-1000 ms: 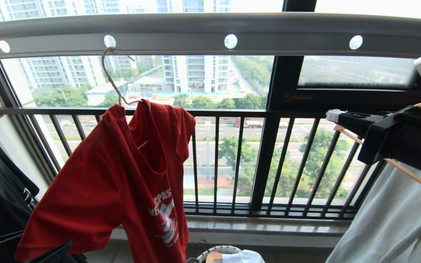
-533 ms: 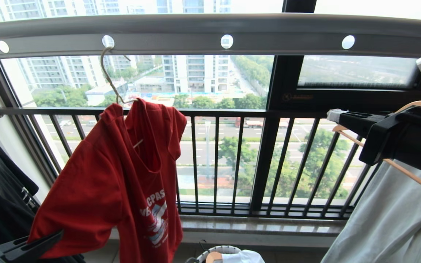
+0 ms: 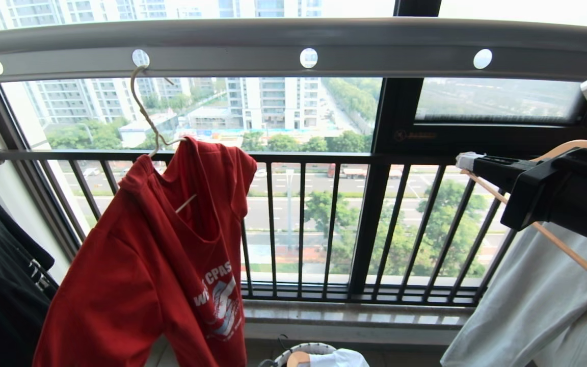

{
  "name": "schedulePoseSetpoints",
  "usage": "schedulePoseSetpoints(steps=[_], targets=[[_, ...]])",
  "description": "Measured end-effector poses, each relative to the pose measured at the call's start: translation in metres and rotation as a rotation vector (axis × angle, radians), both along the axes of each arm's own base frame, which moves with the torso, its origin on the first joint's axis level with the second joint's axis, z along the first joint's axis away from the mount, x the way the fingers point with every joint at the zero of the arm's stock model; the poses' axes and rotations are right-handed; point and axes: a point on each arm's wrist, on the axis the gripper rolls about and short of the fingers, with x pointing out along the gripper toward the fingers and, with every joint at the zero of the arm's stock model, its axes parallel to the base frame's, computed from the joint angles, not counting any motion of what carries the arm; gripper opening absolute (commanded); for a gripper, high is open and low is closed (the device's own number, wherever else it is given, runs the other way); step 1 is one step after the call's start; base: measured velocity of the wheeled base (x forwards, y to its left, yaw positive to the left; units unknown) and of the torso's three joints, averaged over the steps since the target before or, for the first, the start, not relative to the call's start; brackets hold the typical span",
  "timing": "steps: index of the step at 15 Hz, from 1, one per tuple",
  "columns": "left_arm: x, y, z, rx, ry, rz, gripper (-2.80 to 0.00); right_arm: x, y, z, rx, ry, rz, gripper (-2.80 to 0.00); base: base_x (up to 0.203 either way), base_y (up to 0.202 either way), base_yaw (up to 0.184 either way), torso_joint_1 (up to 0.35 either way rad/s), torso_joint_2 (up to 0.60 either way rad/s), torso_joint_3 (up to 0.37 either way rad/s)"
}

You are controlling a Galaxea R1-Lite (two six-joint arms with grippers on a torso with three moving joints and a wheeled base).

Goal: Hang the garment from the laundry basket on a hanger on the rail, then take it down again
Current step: Take the clothes off the clothes rack

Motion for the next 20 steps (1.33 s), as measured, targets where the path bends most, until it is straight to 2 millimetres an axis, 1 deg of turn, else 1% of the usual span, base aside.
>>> schedulePoseSetpoints(steps=[3, 9, 13, 17, 20], targets=[[-0.012, 0.004, -0.001, 0.015, 0.048, 0.001, -2.80, 0.000, 0.000, 0.000, 0.000, 0.000, 0.000, -2.80, 0.000, 0.000, 0.000, 0.000, 0.00, 0.000], [-0.024, 0.007, -0.010, 0.052, 0.122, -0.006, -2.80, 0.000, 0.000, 0.000, 0.001, -0.002, 0.000, -2.80, 0.000, 0.000, 0.000, 0.000, 0.00, 0.000], [-0.029, 0.009, -0.014, 0.068, 0.137, -0.013, -2.80, 0.000, 0.000, 0.000, 0.001, -0.002, 0.000, -2.80, 0.000, 0.000, 0.000, 0.000, 0.00, 0.000], [-0.037, 0.011, -0.020, 0.129, 0.159, -0.038, -2.80, 0.000, 0.000, 0.001, 0.001, -0.003, 0.000, -2.80, 0.000, 0.000, 0.000, 0.000, 0.00, 0.000], [-0.040, 0.012, -0.020, 0.125, 0.139, -0.038, -2.80, -0.001, -0.001, 0.001, 0.003, -0.005, 0.000, -2.80, 0.000, 0.000, 0.000, 0.000, 0.00, 0.000]])
